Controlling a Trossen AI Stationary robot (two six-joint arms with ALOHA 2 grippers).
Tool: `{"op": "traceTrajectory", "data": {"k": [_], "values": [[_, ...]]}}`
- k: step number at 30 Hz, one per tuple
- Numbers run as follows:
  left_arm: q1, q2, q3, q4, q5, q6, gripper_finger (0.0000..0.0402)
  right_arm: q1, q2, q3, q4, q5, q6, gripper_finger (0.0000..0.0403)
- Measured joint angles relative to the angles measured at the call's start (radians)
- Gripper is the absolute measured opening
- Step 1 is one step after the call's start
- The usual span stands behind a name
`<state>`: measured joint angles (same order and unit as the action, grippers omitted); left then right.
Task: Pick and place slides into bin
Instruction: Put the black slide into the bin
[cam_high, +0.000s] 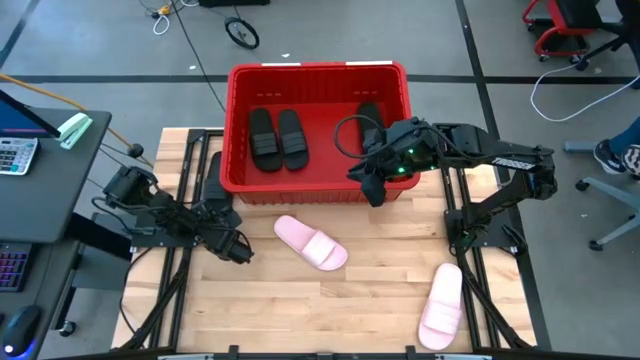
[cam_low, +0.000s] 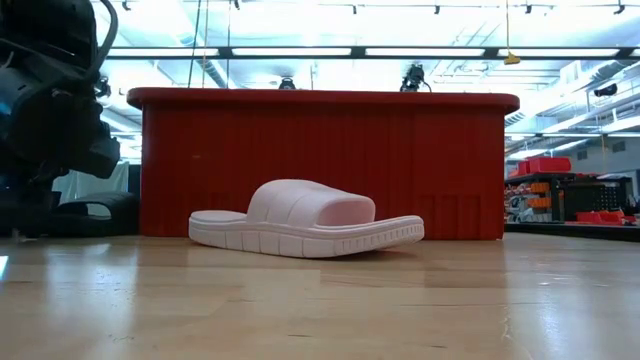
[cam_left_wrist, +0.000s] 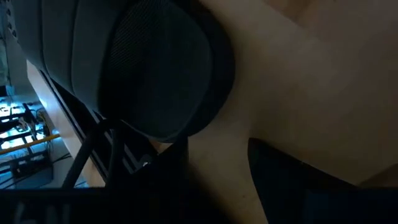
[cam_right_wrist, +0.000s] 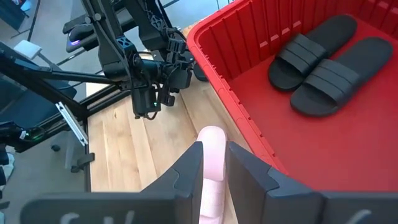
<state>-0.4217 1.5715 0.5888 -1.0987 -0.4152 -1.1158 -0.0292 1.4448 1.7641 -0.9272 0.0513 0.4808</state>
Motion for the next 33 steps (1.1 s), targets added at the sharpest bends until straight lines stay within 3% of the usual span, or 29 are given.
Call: {"op": "traceTrajectory", "data": {"k": [8, 12, 14, 21, 33], "values": [[0.005, 0.001, 0.058, -0.089, -0.002, 0.027, 0.0168, -0.001, 0.0, 0.0, 0.0, 0.0, 0.0, 0.0075], [0.004, 0.001, 0.121, -0.163, -0.09, 0.028, 0.0154, -0.001, 0.0, 0.0, 0.0, 0.0, 0.0, 0.0075], [0.005, 0.001, 0.127, -0.158, -0.123, 0.032, 0.0148, -0.001, 0.0, 0.0, 0.0, 0.0, 0.004, 0.0075], [0.033, 0.001, 0.079, -0.059, -0.072, 0.103, 0.0154, -0.001, 0.0, 0.0, 0.0, 0.0, 0.014, 0.0075], [0.201, -0.001, -0.01, 0.088, -0.123, 0.17, 0.0188, 0.0, 0.0, 0.0, 0.0, 0.0, 0.014, 0.0075]]}}
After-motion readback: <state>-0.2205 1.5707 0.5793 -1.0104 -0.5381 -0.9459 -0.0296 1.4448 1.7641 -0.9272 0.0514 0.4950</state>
